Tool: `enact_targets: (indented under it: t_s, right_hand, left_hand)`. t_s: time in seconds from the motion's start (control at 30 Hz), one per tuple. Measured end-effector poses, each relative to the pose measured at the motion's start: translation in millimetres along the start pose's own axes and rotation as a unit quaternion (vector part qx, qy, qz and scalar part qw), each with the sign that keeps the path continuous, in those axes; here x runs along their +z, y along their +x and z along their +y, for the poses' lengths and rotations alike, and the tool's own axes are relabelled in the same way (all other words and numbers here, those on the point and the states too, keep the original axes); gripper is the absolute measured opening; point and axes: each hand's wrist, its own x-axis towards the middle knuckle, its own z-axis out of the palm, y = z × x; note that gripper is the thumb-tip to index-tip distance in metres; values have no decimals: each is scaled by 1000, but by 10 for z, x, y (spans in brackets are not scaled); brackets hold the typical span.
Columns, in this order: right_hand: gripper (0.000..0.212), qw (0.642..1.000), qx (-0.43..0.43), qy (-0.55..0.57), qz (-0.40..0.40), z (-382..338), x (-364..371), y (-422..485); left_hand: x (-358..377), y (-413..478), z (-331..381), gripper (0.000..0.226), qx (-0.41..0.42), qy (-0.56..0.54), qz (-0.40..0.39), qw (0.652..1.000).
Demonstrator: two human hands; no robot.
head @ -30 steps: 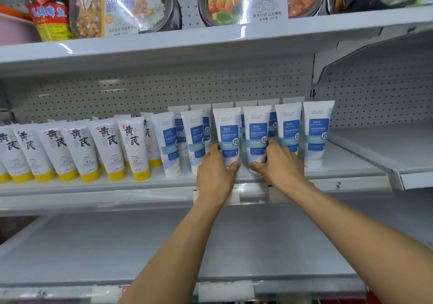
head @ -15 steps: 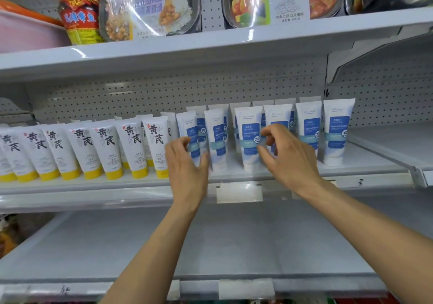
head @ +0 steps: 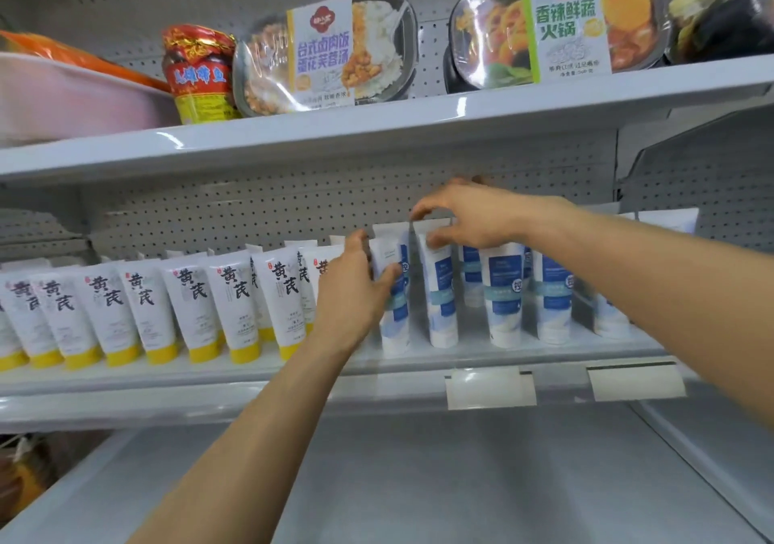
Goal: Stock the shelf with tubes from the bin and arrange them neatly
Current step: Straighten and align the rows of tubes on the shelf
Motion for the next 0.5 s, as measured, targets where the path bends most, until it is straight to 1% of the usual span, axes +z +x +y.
enact_targets:
  t_s: [0.07, 0.1, 0.17, 0.27, 0.3, 0.37, 0.5]
  right_hand:
    - [32, 997, 3, 38, -68, 19, 30, 88]
    - [23, 995, 3, 51, -84, 25, 53, 116]
    - [8, 994, -1, 69, -82, 35, 94, 149]
    - [7, 993, -1, 91, -78, 27, 108, 142]
    - [8, 992, -1, 96, -82, 28, 98, 133]
    - [11, 990, 2, 104, -91, 29, 70, 109]
    - [15, 988, 15, 121, -96, 25, 75, 97]
  left_hand:
    - [7, 33, -24, 42, -12, -7, -27, 1000]
    - [12, 47, -35, 33, -20, -18, -33, 999]
    - [29, 79, -53, 19, -32, -39, -41, 998]
    - [50, 115, -82, 8, -60, -95, -71, 991]
    - [53, 126, -90, 6, -71, -125, -85, 986]
    - [51, 140, -90, 10, -90, -178, -105, 974]
    - [58, 141, -80, 20, -114, -233, -123, 958]
